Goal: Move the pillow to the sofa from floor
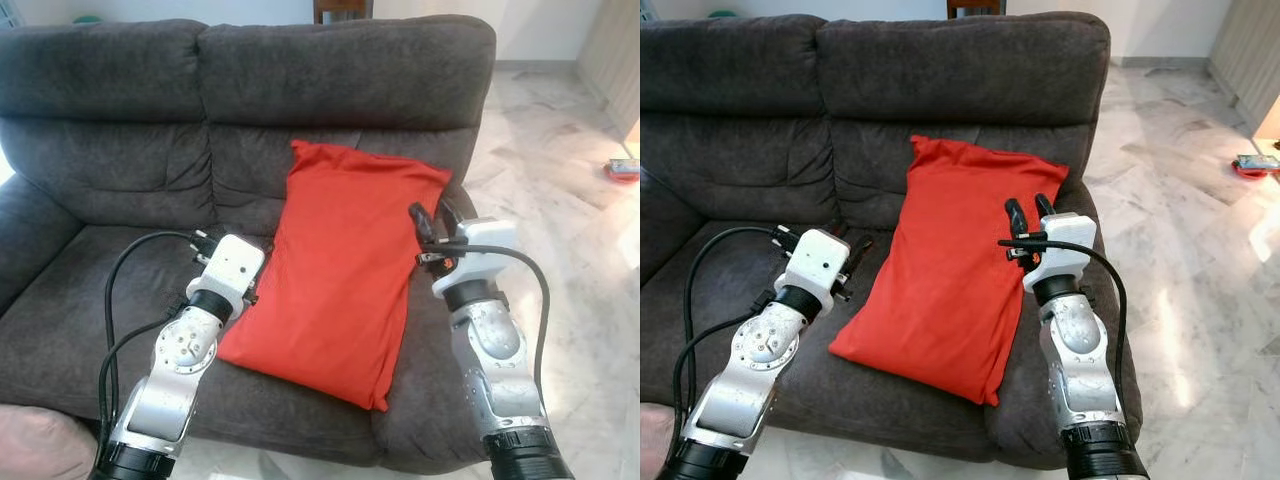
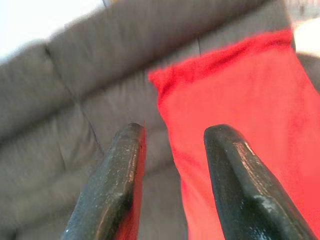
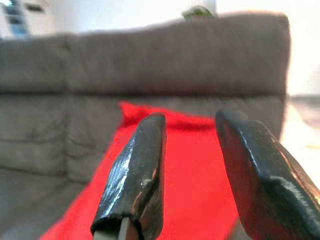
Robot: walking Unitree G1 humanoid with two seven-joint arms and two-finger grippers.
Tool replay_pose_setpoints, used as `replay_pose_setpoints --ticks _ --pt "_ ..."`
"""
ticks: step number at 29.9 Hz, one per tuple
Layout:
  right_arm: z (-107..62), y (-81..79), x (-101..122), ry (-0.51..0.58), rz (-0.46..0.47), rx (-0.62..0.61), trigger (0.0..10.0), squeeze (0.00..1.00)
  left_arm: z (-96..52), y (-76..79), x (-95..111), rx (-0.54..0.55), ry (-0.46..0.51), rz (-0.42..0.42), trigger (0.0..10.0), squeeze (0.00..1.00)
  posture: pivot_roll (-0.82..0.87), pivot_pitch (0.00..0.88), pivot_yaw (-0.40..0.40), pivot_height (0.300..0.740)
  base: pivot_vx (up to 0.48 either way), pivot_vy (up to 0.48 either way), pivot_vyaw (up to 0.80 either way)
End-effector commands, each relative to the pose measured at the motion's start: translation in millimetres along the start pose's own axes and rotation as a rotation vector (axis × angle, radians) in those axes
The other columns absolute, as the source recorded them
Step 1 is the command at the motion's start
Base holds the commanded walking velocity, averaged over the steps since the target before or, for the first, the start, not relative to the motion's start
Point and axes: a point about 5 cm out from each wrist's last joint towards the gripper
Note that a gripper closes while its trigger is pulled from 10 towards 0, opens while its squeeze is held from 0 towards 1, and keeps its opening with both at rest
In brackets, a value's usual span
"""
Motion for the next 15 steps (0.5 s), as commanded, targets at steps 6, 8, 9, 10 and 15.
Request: replay_pose_setpoints --ticks 6,8,9,10,15 --pt "-30.1 41.2 -53 -0.205 0.004 -0.208 10.0 0.0 -24.0 5.9 -71 0.032 -0.257 -0.072 10.0 0.0 -0.06 0.074 0.055 0.74 0.0 0.0 0.0" --pt "-48.7 60.5 -71 -0.301 -0.054 -0.275 10.0 0.0 -37.0 9.5 -92 0.022 -0.336 -0.074 10.0 0.0 -0.06 0.059 0.058 0.74 0.0 0.0 0.0" --pt "-55.4 67.2 -77 -0.334 -0.073 -0.3 10.0 0.0 -41.8 10.8 -99 0.018 -0.361 -0.073 10.0 0.0 -0.06 0.059 0.058 0.74 0.0 0.0 0.0" --pt "-65.9 76.6 -85 -0.379 -0.089 -0.331 10.0 0.0 -48.3 12.6 -108 0.014 -0.394 -0.077 10.0 0.0 -0.07 0.05 0.057 0.74 0.0 0.0 0.0" --pt "-118.0 112.6 -114 -0.6 -0.118 -0.471 10.0 0.0 -68.6 19.2 -131 0.003 -0.489 -0.094 10.0 0.0 -0.07 0.03 0.058 0.74 0.0 0.0 0.0"
Point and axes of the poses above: a point about 5 cm out from each wrist's last joint towards the gripper, its own z axis pointing out of the wrist towards the gripper, its own x axis along the axis of the wrist's last joint, y = z × x, and after that the axes turned 4 degrees about z, right-handed
